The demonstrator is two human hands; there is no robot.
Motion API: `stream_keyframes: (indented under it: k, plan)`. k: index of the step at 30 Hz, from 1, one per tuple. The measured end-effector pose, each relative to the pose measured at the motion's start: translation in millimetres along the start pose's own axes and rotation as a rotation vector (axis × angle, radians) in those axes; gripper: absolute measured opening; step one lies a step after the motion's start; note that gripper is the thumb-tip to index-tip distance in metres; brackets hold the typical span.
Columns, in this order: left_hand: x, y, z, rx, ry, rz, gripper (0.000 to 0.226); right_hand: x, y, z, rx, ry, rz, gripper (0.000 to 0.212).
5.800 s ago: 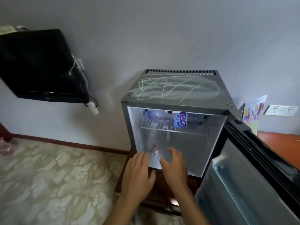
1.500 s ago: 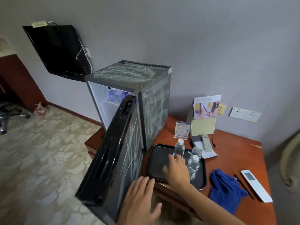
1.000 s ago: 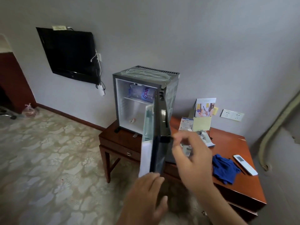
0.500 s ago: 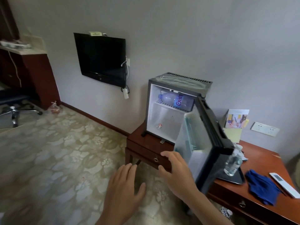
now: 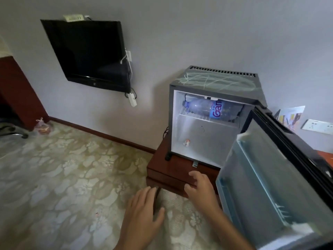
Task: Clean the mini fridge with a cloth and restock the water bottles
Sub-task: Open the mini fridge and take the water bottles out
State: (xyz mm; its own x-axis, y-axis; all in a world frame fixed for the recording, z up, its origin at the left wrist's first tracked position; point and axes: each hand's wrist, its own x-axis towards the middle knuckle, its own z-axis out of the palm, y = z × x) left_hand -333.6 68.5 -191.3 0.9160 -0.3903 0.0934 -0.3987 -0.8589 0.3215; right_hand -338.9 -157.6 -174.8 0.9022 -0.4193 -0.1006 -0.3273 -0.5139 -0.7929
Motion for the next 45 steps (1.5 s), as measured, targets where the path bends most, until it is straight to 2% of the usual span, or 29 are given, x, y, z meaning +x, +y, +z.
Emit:
stream_keyframes:
  k: [4, 8, 13, 17, 21, 24, 29, 32, 36, 39, 42, 45]
  plan:
    - [64, -12, 11, -0.013, -0.132, 0.108, 0.068, 64, -2, 20, 0.025, 0.022, 0.137, 0.046]
    - [148, -30, 19, -0.034, -0.186, 0.196, 0.065, 157, -10, 43, -0.147, 0.031, 0.162, 0.050]
    - [249, -80, 39, -0.055, -0.268, 0.310, 0.065, 291, 6, 76, -0.353, -0.189, 0.253, 0.066]
    - [315, -116, 37, -0.050, -0.311, 0.373, 0.064, 375, 25, 100, -0.376, -0.236, 0.405, 0.069]
    - [367, -138, 36, -0.042, -0.426, 0.402, 0.069, 424, 39, 122, -0.480, -0.239, 0.487, 0.069]
    - [393, -143, 36, -0.058, -0.432, 0.435, 0.065, 432, 41, 129, -0.570, -0.208, 0.453, 0.062]
    - [416, -124, 40, -0.091, -0.446, 0.489, 0.062, 393, 21, 117, -0.358, -0.031, 0.485, 0.057]
    - [434, -95, 37, -0.083, -0.335, 0.597, 0.062, 341, -4, 100, -0.276, 0.105, 0.298, 0.046]
    - [433, -35, 27, -0.256, -0.386, 0.658, 0.062, 253, -43, 61, -0.149, 0.331, 0.087, 0.026]
    - [396, 22, 10, -0.470, -0.481, 0.768, 0.052, 176, -64, 19, -0.050, 0.461, 0.035, 0.028]
    - [335, 68, -5, -0.573, -0.575, 0.834, 0.024, 97, -62, -18, -0.005, 0.557, 0.105, 0.033]
    - [252, 108, -18, -0.605, -0.583, 0.919, 0.019, 5, -39, -42, -0.108, 0.618, 0.135, 0.021]
